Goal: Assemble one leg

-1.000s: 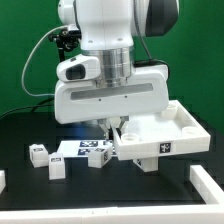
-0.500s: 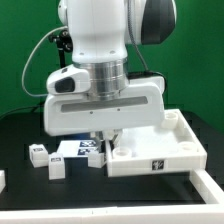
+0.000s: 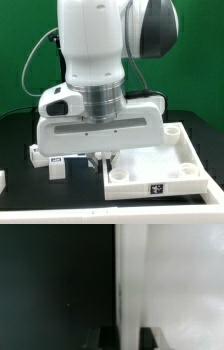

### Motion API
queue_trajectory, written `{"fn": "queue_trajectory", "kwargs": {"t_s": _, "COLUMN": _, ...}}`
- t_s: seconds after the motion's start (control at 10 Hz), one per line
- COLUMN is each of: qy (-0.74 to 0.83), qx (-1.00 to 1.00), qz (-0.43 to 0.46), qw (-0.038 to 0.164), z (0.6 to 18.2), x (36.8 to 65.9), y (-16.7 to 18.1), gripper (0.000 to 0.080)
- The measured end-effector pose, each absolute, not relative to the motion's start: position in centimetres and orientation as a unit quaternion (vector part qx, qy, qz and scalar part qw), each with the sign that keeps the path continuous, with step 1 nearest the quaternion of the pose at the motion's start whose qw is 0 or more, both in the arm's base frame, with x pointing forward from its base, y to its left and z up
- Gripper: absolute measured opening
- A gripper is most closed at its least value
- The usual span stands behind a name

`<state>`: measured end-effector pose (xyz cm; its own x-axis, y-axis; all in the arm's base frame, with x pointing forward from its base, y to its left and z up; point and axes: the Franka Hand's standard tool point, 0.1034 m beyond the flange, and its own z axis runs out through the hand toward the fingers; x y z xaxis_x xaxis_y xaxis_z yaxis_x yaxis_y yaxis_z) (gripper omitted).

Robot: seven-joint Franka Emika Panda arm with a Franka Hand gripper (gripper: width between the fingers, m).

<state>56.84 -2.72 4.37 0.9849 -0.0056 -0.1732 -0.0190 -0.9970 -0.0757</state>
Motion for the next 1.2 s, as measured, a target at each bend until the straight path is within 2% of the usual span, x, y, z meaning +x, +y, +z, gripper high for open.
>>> {"fn": "queue_trajectory", "kwargs": {"t_s": 0.2, "qy": 0.015, "qx": -0.995, "qz": 0.091, "qw": 0.036, "z": 3.4, "x": 57.0, "y": -3.0, "gripper": 0.0054}}
{"fn": "queue_trajectory", "kwargs": {"t_s": 0.4, "qy": 0.023, "qx": -0.996, "qz": 0.077, "qw": 0.031, "z": 2.0, "x": 59.1, "y": -3.5, "gripper": 0.0054}}
{"fn": "queue_trajectory", "kwargs": {"t_s": 0.6, "qy": 0.029, "qx": -0.996, "qz": 0.079, "qw": 0.030, "z": 1.0, "x": 60.1, "y": -3.6, "gripper": 0.0054}}
{"fn": "queue_trajectory", "kwargs": {"t_s": 1.2, "qy": 0.023, "qx": -0.997, "qz": 0.066, "qw": 0.027, "z": 0.9, "x": 60.2, "y": -3.0, "gripper": 0.0058}}
